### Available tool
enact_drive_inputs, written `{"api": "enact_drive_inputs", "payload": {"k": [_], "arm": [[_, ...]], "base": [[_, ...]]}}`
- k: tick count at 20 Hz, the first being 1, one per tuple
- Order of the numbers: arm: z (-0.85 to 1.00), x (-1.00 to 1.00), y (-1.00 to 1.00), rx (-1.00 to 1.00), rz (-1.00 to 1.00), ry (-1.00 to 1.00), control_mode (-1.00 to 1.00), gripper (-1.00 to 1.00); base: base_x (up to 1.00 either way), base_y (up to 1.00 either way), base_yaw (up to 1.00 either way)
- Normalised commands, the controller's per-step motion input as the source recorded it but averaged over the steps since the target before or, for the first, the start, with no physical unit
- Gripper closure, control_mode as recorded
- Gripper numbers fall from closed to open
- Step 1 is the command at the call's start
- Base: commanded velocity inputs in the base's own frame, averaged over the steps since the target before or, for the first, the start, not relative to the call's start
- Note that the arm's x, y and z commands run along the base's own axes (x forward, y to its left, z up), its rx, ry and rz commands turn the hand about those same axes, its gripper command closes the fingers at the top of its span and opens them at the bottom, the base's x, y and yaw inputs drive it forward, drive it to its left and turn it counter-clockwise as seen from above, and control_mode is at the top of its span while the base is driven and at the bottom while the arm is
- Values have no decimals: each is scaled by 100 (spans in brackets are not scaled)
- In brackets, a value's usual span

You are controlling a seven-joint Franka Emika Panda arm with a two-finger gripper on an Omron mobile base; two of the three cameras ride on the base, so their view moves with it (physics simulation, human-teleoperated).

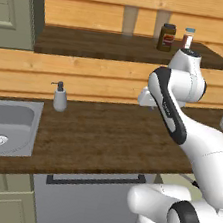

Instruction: Pick up the knife from the drawer and place it on the cutting board. Then place the meat from the plate to the cutting board.

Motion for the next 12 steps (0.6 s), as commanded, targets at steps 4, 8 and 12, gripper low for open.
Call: {"api": "enact_drive_inputs", "payload": {"k": [4, 8, 12], "arm": [[-1, 0, 0, 0, 0, -3, -100, -100], [0, 0, 0, 0, 0, 0, -100, -100], [-3, -12, 0, 0, 0, 0, -100, -100]], "base": [[0, 0, 0], [0, 0, 0], [0, 0, 0]]}}
